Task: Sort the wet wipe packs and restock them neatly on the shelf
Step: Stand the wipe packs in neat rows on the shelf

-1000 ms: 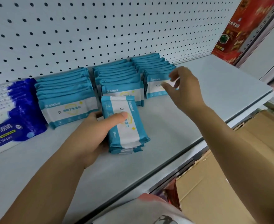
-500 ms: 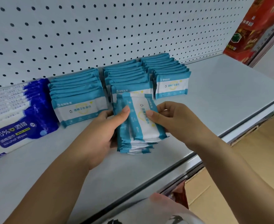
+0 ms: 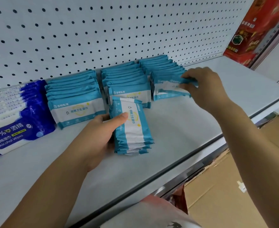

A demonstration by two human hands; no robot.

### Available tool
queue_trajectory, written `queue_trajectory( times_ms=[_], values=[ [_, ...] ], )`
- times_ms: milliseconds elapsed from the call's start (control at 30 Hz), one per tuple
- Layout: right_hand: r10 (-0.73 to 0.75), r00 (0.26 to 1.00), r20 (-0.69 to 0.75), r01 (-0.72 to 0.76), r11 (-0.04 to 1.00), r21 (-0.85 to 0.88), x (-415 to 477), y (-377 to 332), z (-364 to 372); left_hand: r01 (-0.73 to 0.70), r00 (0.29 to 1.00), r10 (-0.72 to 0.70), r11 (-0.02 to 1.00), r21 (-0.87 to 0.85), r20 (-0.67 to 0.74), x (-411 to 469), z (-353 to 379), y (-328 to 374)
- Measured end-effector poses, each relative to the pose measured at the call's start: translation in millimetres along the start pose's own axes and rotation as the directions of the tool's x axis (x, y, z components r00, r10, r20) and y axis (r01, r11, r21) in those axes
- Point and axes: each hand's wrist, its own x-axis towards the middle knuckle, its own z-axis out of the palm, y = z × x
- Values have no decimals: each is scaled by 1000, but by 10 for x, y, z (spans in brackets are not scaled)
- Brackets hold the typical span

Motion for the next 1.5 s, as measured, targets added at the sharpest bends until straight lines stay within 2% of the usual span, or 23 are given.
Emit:
queue_trajectory(
  times_ms=[100, 233, 333, 367, 433, 467, 533, 600, 667, 733, 833, 900, 1033, 1133, 1200, 1267, 1333, 1500],
  values=[
    [-118, 992, 39, 123, 979, -164, 179, 112, 96, 0, 1000, 0, 1000, 0, 16, -18, 10, 9],
    [-172, 984, -42, 160, 965, -208, 240, 160, 304, -10, 999, 10, 1000, 9, 40, -60, 21, 5],
    [-136, 984, -116, 118, 982, -148, 177, 130, 371, -16, 999, 16, 1000, 1, 52, -71, -2, -5],
    [-122, 982, -146, 110, 990, -88, 122, 89, 379, -17, 998, 17, 1000, -1, 57, -78, -9, -9],
    [-32, 985, -171, 57, 988, 143, -45, -105, 332, -19, 998, 21, 1000, -25, 67, -93, -33, -22],
    [44, 991, -127, -9, 965, 262, -148, -256, 283, -20, 997, 23, 999, -42, 68, -98, -46, -31],
    [162, 983, 92, -186, 894, 407, -359, -579, 191, -31, 997, 35, 998, -62, 62, -97, -73, -49],
    [157, 923, 352, -320, 822, 472, -553, -876, 136, -52, 997, 56, 996, -73, 60, -100, -92, -60],
    [99, 866, 490, -363, 797, 482, -685, -1076, 162, -74, 995, 80, 993, -89, 59, -109, -105, -77],
    [92, 846, 526, -382, 792, 475, -746, -1181, 209, -85, 994, 91, 991, -101, 54, -138, -131, -100],
    [56, 802, 594, -469, 675, 570, -744, -1254, 237, -64, 997, 69, 987, -148, 32, -206, -222, -148],
    [-1, 764, 646, -506, 620, 599, -722, -1311, 263, -66, 996, 57, 986, -151, -67, -290, -313, -153],
    [-95, 723, 684, -498, 614, 612, -646, -1453, 427, -92, 975, 54, 981, -171, -216, -466, -500, -189],
    [-131, 750, 648, -449, 619, 644, -517, -1578, 546, -127, 940, 56, 973, -192, -336, -601, -648, -198],
    [-136, 801, 583, -384, 631, 674, -403, -1649, 628, -131, 913, 48, 975, -180, -405, -697, -760, -202],
    [-172, 861, 478, -235, 699, 675, -280, -1688, 725, -126, 887, 34, 977, -170, -461, -795, -872, -210],
    [-262, 888, 377, -44, 768, 639, -185, -1729, 807, -121, 873, 28, 980, -161, -487, -873, -961, -229],
    [-524, 843, 122, 406, 768, 495, -62, -1845, 1107, -122, 856, 31, 982, -144, -516, -946, -1019, -249]
  ],
)
